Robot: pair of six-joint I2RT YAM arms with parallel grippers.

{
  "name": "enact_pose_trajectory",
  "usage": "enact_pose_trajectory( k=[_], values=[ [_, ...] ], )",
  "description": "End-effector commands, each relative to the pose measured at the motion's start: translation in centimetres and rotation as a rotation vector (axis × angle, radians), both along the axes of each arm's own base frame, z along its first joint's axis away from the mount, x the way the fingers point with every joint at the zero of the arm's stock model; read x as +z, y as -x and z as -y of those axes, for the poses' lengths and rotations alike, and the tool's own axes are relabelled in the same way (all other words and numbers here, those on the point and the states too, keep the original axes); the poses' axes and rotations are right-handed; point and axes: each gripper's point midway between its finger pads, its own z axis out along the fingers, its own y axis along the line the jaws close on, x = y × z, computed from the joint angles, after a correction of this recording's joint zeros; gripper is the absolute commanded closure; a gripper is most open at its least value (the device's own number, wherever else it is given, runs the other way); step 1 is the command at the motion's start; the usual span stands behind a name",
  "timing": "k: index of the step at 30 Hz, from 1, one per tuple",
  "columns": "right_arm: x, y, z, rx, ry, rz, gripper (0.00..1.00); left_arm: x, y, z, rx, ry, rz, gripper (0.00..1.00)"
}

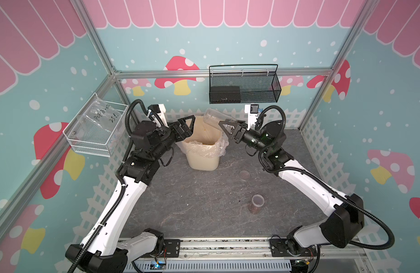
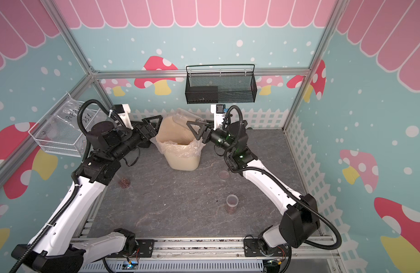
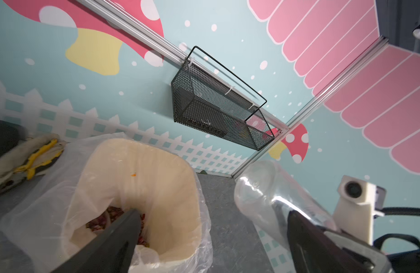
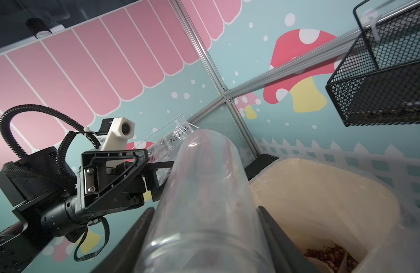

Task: Empty the moldy dried flower tea in the jars
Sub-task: Place the jar at the center of the board.

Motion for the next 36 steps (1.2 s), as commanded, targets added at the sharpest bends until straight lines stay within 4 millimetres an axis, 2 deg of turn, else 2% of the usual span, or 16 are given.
enact_pose_trajectory(
  k=[1,7,10,15,23,29,36],
  values=[
    [-4.3,-0.4,1.6,-0.118,0.228,-0.03,0.82,-5.2,1.7,-0.4,-0.02,-0.24,-0.062,0.0],
    [-8.6,-0.6,5.0,-0.262,0.489,-0.116,0.82,-9.7,5.0,1.1,-0.139,-0.346,-0.071,0.0],
    [-11.4,-0.9,6.4,-0.314,0.633,-0.173,0.82,-11.8,6.2,1.6,-0.183,-0.369,-0.088,0.0],
    [-16.6,-2.2,7.2,-0.325,0.852,-0.293,0.82,-14.4,7.5,1.5,-0.209,-0.41,-0.1,0.0],
    [-23.4,-4.9,7.2,-0.292,1.088,-0.441,0.79,-16.2,7.8,0.9,-0.194,-0.446,-0.101,0.0],
    [-26.2,-6.5,8.1,-0.293,1.16,-0.5,0.79,-16.7,7.8,1.1,-0.204,-0.433,-0.108,0.0],
    [-28.8,-7.9,9.6,-0.277,1.205,-0.551,0.78,-16.4,8.1,0.6,-0.175,-0.423,-0.076,0.0]
  ],
)
